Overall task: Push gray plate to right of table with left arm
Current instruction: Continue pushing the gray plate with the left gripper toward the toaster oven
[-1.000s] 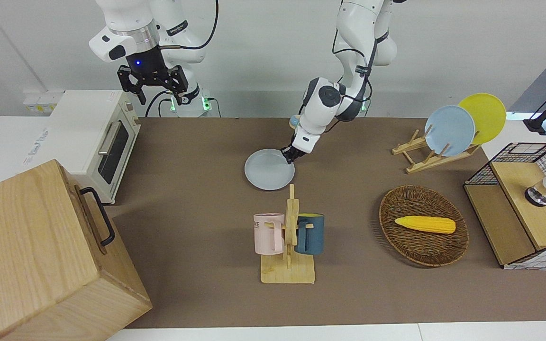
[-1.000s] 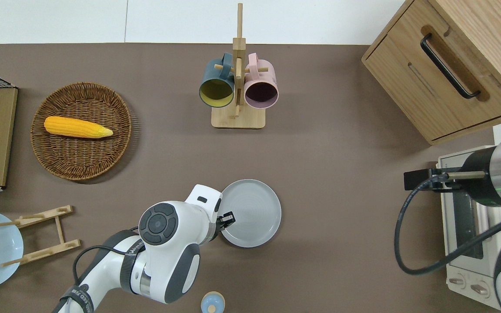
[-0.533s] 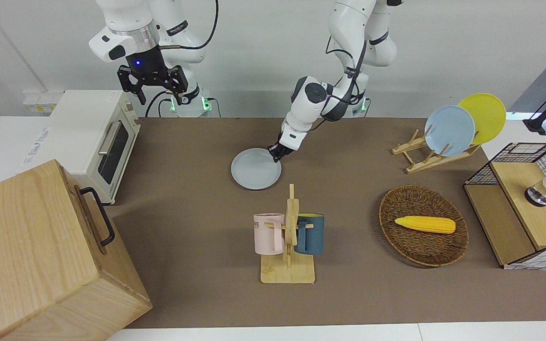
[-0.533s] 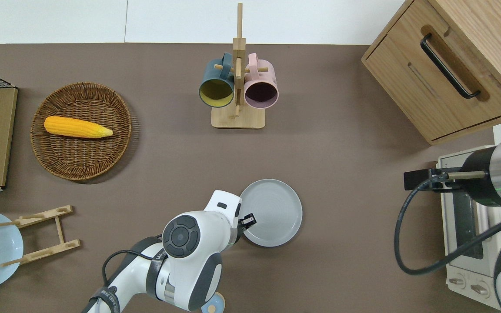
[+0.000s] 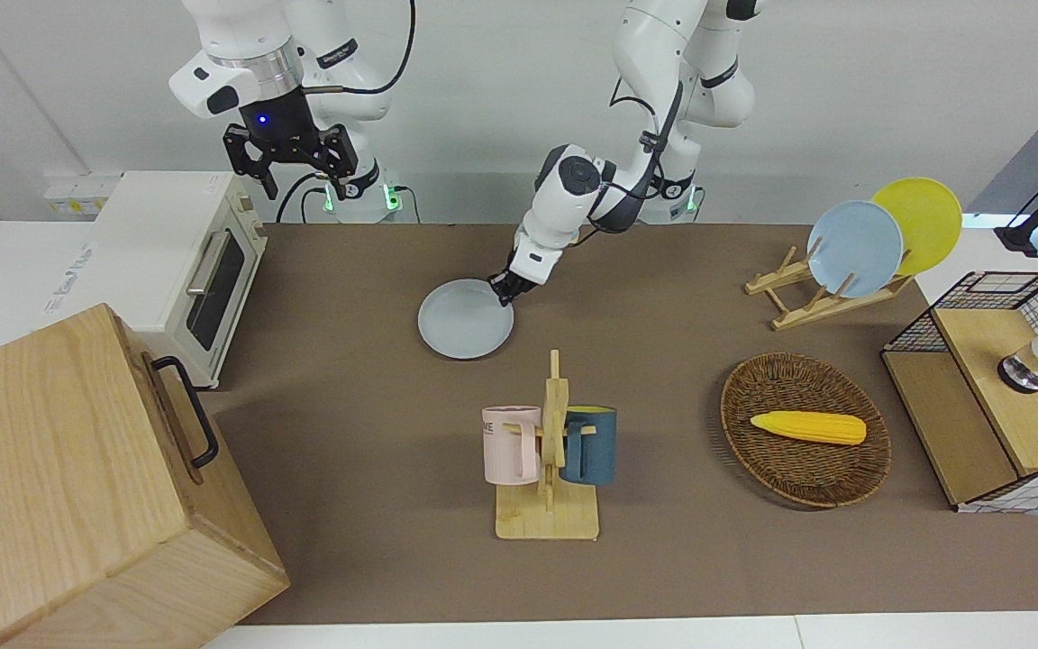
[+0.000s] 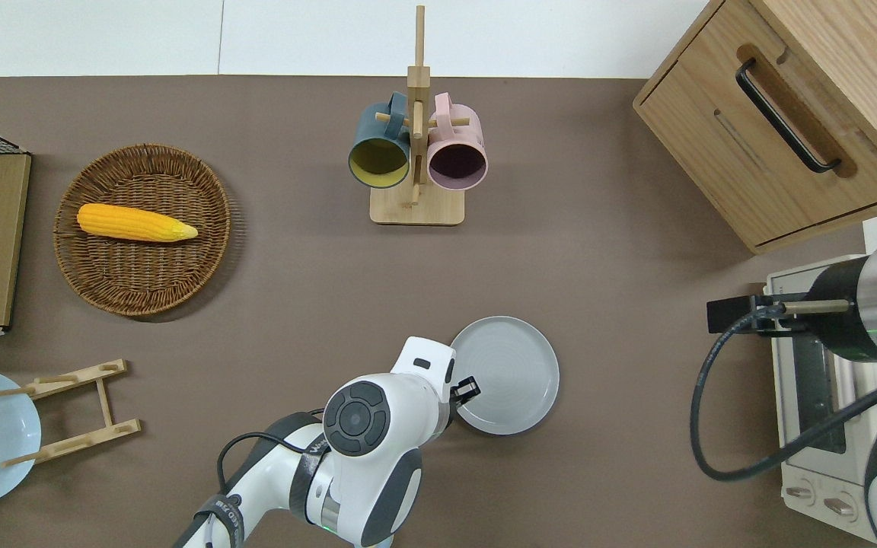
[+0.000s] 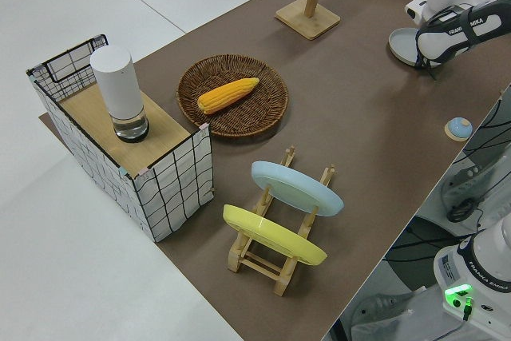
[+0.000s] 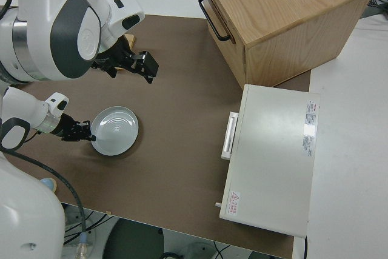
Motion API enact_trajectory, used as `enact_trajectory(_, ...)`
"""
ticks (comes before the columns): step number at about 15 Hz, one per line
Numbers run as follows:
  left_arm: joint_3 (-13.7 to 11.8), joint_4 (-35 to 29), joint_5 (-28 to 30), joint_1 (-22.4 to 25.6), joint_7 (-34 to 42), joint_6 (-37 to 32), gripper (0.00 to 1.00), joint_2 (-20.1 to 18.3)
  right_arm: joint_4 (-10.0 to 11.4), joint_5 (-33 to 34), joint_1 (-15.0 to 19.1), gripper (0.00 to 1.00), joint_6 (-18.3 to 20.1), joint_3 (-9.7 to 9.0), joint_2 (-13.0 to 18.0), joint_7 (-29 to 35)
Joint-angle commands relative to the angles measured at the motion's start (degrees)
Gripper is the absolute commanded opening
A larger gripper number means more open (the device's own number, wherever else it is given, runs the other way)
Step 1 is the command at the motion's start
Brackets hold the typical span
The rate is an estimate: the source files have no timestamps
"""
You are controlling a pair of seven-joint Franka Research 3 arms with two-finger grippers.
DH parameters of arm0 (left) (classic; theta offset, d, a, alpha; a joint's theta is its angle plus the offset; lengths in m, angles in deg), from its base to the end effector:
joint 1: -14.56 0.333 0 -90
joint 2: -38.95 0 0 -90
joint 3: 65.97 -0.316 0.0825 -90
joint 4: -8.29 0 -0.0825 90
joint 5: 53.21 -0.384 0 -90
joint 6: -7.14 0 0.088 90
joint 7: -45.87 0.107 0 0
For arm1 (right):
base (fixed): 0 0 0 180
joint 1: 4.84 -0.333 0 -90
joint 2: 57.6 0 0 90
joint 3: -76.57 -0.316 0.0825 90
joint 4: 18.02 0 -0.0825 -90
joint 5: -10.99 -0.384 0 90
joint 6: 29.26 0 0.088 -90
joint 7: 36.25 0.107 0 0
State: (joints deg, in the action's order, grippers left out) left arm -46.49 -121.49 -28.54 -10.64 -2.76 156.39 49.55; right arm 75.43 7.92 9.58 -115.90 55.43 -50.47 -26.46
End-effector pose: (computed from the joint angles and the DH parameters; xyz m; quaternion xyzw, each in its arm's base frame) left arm 0.3977 -0.3800 0.2971 0.9621 0.2122 -0.0598 0.1604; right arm 0.5061 0.0788 0.6526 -0.9996 0.0266 0.0020 0.0041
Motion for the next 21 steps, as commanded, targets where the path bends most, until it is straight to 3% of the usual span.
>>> enact_trajectory(1, 0.91, 1.28, 1.0, -0.81, -2.78, 1.92, 0.09, 1.62, 1.56, -1.23, 1.4, 0.996, -0.01, -0.83, 1.57, 0.59)
enact_trajectory(2, 1.0, 1.28, 1.0, -0.81, -2.96, 2.1, 0.23, 1.62, 1.56, -1.23, 1.4, 0.996, -0.01, -0.83, 1.57, 0.59)
enact_trajectory(4, 1.0, 1.28, 1.0, -0.81, -2.96, 2.1, 0.41, 1.62, 1.56, -1.23, 1.4, 0.996, 0.07, -0.83, 1.57, 0.59)
enact_trajectory(6, 1.0, 1.28, 1.0, -0.81, -3.04, 2.01, 0.74, 1.62, 1.56, -1.23, 1.4, 0.996, -0.01, -0.83, 1.57, 0.59)
enact_trajectory(8, 1.18, 1.28, 1.0, -0.81, -3.48, 1.84, 0.94, 1.45, 1.56, -1.23, 1.4, 0.996, -0.01, -0.83, 1.57, 0.59)
enact_trajectory(11, 1.44, 1.28, 0.82, 0.15, -3.92, 0.35, 0.98, 0.57, 1.56, -1.23, 1.4, 0.996, -0.01, -0.83, 1.57, 0.59)
enact_trajectory(14, -0.22, 3.82, -0.05, 1.99, -3.14, -8.84, 0.98, -1.1, 1.56, -1.23, 1.4, 0.996, -0.01, -0.83, 1.57, 0.59)
enact_trajectory(18, -7.77, 13.73, -6.72, 2.61, 0.11, -29.05, 0.98, -2.33, 1.56, -1.23, 1.4, 0.996, -0.01, -0.83, 1.57, 0.59)
enact_trajectory(21, -12.95, 19.19, -8.49, 4.63, 7.47, -41.46, 0.98, -3.65, 1.56, -1.23, 1.4, 0.996, -0.01, -0.83, 1.57, 0.59)
